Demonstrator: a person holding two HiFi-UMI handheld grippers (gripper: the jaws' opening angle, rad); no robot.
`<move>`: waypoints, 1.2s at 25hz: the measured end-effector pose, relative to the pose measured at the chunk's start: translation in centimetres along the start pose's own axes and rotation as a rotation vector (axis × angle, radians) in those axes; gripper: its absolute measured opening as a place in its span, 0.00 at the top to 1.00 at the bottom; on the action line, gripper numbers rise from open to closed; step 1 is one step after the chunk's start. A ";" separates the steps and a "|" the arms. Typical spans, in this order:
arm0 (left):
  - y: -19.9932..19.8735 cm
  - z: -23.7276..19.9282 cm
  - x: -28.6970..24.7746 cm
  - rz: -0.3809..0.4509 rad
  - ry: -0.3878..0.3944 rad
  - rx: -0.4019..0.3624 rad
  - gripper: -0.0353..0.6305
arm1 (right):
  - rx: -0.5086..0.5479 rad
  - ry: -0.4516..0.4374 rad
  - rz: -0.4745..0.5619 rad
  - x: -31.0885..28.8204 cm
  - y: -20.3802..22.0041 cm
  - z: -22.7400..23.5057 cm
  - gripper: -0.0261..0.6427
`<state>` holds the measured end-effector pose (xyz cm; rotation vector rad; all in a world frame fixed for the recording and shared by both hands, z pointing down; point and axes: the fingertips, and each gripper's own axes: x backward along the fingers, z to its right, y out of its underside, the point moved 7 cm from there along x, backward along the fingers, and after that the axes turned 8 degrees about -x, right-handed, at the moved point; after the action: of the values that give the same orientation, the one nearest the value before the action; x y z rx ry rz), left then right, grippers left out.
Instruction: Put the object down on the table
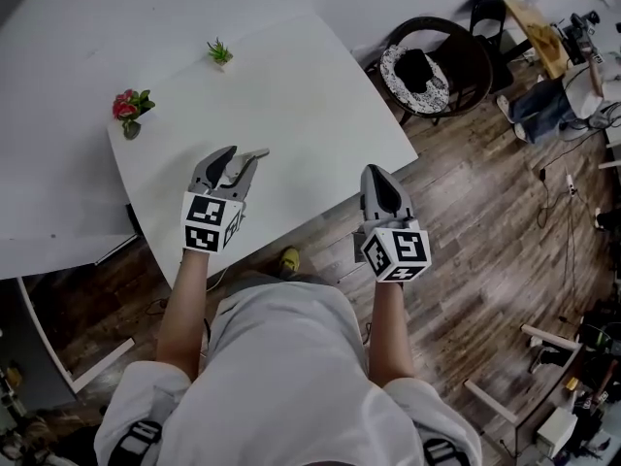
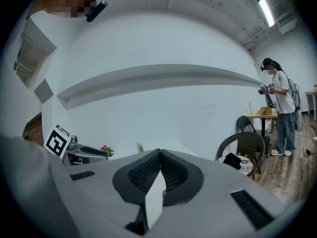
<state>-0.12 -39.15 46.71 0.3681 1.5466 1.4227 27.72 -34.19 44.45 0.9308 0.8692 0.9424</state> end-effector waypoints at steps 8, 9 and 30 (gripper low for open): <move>-4.4 -1.5 3.3 0.175 -0.071 0.000 0.76 | 0.026 -0.005 0.047 0.2 -1.8 -1.2 0.95; -4.6 -1.7 3.6 0.187 -0.084 -0.001 0.77 | 0.030 -0.007 0.052 0.1 -2.0 -1.4 0.95; -4.7 -5.5 10.0 0.273 -0.284 0.007 0.92 | 0.116 0.000 0.092 0.9 -3.5 -3.6 0.95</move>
<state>-7.59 -36.13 37.34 0.7758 1.3052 1.4969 25.74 -33.44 39.81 1.0773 0.8948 0.9788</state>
